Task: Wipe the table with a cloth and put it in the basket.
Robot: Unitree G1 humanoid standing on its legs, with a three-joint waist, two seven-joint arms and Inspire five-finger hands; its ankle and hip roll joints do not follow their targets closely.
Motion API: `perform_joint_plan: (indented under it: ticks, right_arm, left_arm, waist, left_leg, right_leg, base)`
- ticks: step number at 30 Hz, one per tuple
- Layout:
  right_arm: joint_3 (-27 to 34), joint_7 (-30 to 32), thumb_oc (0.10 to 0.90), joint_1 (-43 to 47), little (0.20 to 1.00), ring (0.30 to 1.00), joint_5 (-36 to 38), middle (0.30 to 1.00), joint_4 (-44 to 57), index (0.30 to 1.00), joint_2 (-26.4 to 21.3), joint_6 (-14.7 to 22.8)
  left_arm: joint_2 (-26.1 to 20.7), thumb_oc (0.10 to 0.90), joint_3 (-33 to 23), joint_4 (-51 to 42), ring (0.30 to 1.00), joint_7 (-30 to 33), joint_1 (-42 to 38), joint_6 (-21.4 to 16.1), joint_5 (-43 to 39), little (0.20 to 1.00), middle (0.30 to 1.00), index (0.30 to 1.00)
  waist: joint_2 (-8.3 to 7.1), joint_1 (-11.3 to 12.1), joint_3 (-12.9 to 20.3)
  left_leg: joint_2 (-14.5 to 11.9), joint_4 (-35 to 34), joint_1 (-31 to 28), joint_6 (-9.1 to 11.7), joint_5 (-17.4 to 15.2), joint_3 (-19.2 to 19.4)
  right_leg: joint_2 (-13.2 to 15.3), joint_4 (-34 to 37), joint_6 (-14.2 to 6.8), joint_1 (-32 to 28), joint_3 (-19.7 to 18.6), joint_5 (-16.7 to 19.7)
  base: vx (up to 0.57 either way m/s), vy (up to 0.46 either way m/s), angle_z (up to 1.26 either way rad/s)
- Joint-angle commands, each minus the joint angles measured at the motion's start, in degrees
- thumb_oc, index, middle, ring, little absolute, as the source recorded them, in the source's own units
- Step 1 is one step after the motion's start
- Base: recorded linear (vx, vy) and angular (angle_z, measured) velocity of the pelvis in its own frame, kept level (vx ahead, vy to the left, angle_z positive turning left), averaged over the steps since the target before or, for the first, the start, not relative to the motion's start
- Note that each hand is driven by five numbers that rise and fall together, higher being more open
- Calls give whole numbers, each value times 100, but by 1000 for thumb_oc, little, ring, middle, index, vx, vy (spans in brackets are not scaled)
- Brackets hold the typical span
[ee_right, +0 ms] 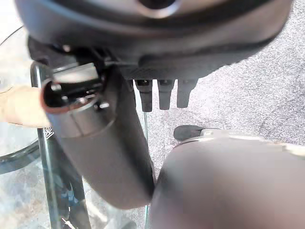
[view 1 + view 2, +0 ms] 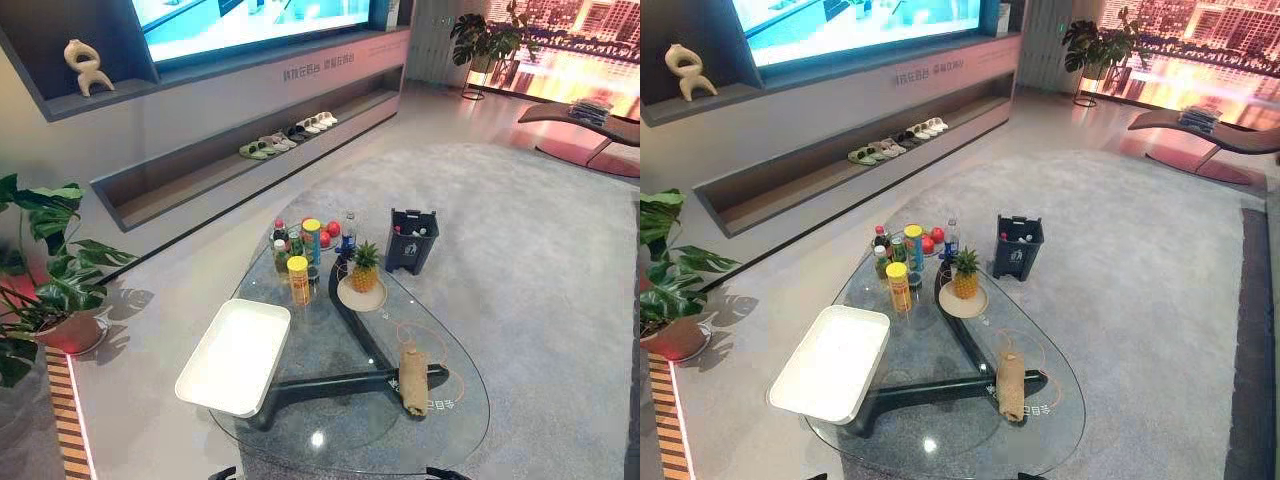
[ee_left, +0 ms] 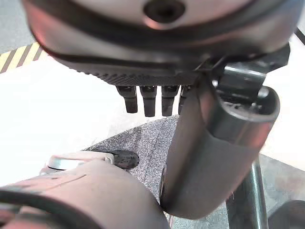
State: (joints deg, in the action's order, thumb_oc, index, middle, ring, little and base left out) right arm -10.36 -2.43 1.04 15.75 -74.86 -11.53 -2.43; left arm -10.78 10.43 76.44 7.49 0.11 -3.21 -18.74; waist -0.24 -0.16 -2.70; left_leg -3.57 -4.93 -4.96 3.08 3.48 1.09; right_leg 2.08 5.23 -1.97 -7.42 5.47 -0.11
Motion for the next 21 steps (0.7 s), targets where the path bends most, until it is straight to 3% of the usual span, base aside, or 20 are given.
perform_joint_plan:
  ticks: [1,21]
  right_arm:
    - [-280,-89,800,60,900,900,-192,900,-398,900,187,-125]
    - [-254,-28,800,81,900,900,-239,900,-484,900,173,7]
  left_arm:
    - [201,800,31,379,900,-54,-376,-48,-38,900,900,900]
    - [233,800,38,364,900,-116,-356,-92,-123,900,900,900]
  waist:
    - [-160,34,-123]
    - [-137,33,-126]
  left_leg:
    - [343,56,-186,-248,-402,74]
    - [366,62,-148,-257,-376,73]
  right_leg:
    - [156,-23,-151,90,180,268]
    - [138,-23,-145,125,166,293]
  base:
    - [-38,99,-58]
    - [0,0,0]
